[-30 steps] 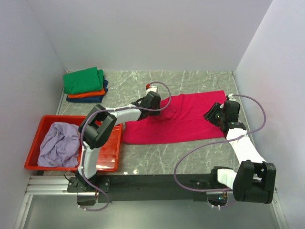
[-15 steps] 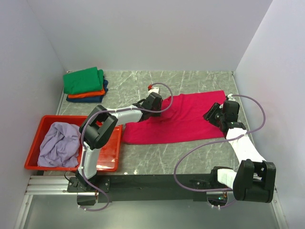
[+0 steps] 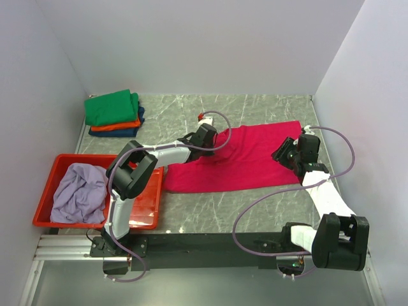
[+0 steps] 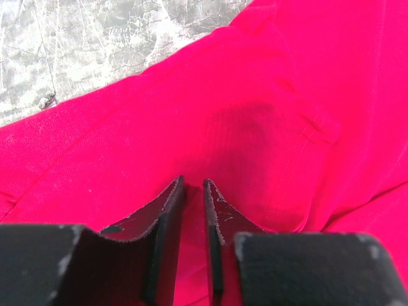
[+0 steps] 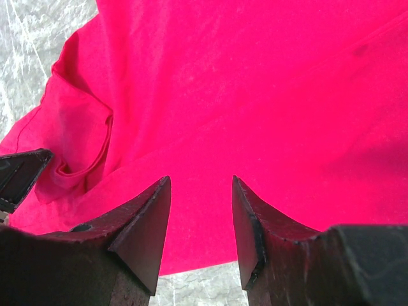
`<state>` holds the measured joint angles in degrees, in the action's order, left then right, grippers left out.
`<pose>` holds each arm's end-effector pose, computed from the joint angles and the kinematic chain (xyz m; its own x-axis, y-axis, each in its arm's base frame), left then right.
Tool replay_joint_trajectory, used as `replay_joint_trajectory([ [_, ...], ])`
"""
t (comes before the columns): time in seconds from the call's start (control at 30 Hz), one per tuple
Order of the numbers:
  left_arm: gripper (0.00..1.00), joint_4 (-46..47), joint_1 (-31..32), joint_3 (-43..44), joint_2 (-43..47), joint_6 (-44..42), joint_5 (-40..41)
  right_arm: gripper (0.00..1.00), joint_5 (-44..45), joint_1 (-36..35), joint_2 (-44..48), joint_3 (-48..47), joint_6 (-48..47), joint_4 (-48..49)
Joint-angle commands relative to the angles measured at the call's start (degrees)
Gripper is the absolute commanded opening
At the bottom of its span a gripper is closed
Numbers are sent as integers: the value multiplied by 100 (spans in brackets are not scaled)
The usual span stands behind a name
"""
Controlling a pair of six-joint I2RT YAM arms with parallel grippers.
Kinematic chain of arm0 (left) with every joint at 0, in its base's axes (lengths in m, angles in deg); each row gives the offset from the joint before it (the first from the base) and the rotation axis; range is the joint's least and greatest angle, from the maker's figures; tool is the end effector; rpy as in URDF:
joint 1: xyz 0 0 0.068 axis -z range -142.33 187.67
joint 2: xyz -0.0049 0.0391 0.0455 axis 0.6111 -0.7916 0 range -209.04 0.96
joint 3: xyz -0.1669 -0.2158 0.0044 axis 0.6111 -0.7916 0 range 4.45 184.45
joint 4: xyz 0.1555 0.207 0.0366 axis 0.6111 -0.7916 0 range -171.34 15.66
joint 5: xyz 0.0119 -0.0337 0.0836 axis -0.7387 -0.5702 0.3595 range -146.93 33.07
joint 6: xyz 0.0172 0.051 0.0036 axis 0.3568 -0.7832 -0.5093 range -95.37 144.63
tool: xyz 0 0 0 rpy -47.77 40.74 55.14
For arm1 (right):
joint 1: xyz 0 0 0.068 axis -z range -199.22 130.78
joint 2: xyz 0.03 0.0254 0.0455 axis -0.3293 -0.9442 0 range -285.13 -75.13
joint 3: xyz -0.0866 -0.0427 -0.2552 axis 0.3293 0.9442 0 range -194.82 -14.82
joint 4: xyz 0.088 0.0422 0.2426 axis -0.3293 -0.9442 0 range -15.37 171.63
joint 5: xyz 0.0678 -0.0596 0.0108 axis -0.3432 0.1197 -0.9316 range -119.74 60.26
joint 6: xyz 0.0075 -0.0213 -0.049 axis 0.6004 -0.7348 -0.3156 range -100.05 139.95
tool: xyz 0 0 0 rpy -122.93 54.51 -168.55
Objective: Fold and stack the t-shirts
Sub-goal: Fold the tshirt
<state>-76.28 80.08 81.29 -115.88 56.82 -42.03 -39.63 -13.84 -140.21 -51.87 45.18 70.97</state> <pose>0.3355 -0.2941 0.1650 -0.6896 -0.0674 -0.7211 0.1692 0.9531 -0.2509 0.2378 -0.0163 0.2226 -0.5803 0.4766 -0.6604 0.2282 0.8736 0.4299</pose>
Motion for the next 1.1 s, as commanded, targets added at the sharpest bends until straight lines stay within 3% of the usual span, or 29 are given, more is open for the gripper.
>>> replay_joint_trajectory([
  [0.0,25,-18,30,156,21,-46,84,50,75,-55,-22,-82,-106,116],
  [0.83,30,-141,65,297,-182,-133,110,50,101,-73,-93,-100,-124,99],
  [0.87,28,-132,65,271,-164,-133,75,50,110,-73,-93,-100,-124,99],
  [0.93,14,-62,65,192,-94,-125,75,50,136,-82,-93,-135,-124,81],
  [0.97,0,-53,57,174,-59,-116,75,50,145,-82,-101,-170,-133,55],
  [1.07,0,-9,65,121,143,-107,101,50,294,-73,-180,-380,-168,-94],
])
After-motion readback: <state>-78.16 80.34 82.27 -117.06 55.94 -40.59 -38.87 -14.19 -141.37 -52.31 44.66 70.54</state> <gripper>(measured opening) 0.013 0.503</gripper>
